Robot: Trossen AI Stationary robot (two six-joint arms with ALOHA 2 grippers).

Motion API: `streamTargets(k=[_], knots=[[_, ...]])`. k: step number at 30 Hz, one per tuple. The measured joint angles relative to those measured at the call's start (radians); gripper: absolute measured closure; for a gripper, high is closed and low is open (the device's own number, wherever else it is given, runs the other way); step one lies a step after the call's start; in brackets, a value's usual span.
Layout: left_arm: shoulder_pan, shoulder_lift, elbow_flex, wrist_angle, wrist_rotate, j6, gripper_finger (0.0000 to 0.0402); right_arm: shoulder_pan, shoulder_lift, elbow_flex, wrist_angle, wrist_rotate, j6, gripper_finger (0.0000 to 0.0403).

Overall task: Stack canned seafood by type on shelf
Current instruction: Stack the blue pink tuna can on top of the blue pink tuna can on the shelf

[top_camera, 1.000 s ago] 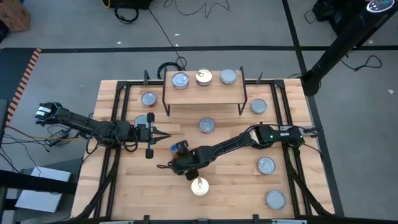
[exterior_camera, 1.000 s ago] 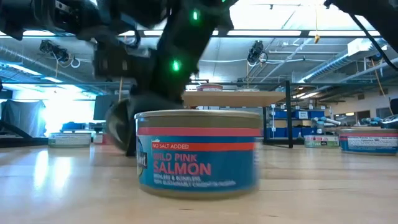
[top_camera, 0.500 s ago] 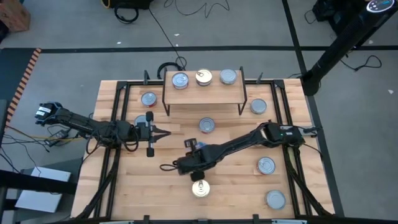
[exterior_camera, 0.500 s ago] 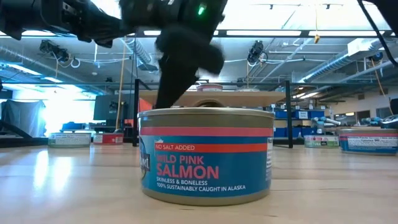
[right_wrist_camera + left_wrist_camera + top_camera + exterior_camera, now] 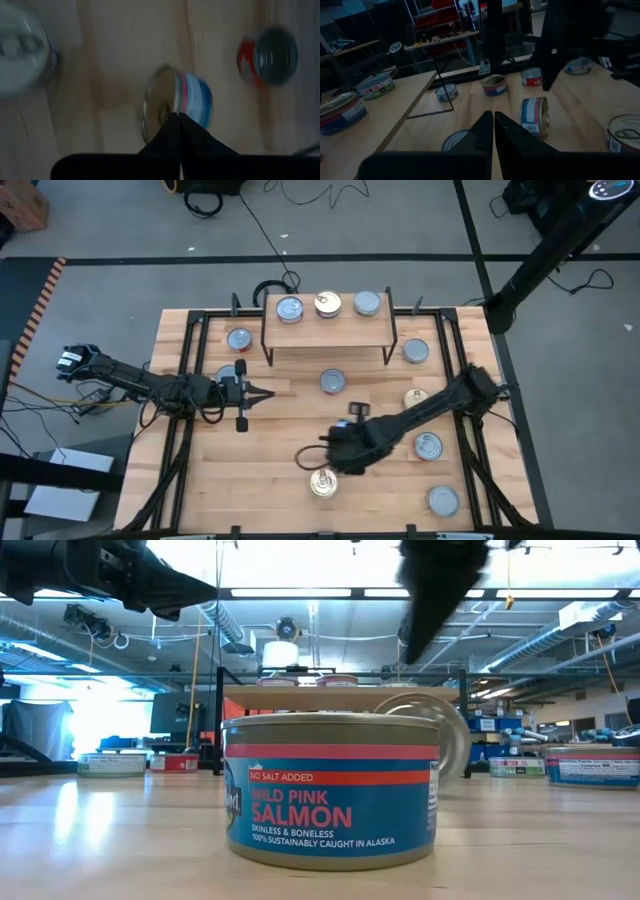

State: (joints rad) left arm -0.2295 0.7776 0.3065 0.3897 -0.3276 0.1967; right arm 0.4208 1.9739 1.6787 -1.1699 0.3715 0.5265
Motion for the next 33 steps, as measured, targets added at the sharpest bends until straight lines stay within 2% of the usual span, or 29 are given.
streamTargets(k=[7,13,21,26,29,33], knots=[[0.0,0.0,0.0,-0.001,-0.002,-0.001,0.0383,0.043,-0.145,-0.294,0.028,-0.122,0.106,0.0402],[0.0,0.0,0.0,0.0,-0.005,-0.006,0.0383,0.042,-0.17,-0.49,0.265,-0.131,0.088,0.0403],[0.0,0.0,0.0,0.007,-0.027,-0.041,0.0383,0.041,-0.17,-0.518,0.586,-0.153,0.106,0.0403],[0.0,0.0,0.0,-0.014,-0.027,-0.05,0.0383,0.03,-0.17,-0.513,0.809,-0.131,0.1,0.0401],[0.0,0.0,0.0,-0.032,-0.027,-0.083,0.0383,0.023,-0.17,-0.46,0.746,-0.127,0.09,0.0395],[0.0,0.0,0.0,-0.027,-0.027,-0.15,0.0383,0.022,-0.17,-0.336,0.418,-0.126,0.12,0.039]])
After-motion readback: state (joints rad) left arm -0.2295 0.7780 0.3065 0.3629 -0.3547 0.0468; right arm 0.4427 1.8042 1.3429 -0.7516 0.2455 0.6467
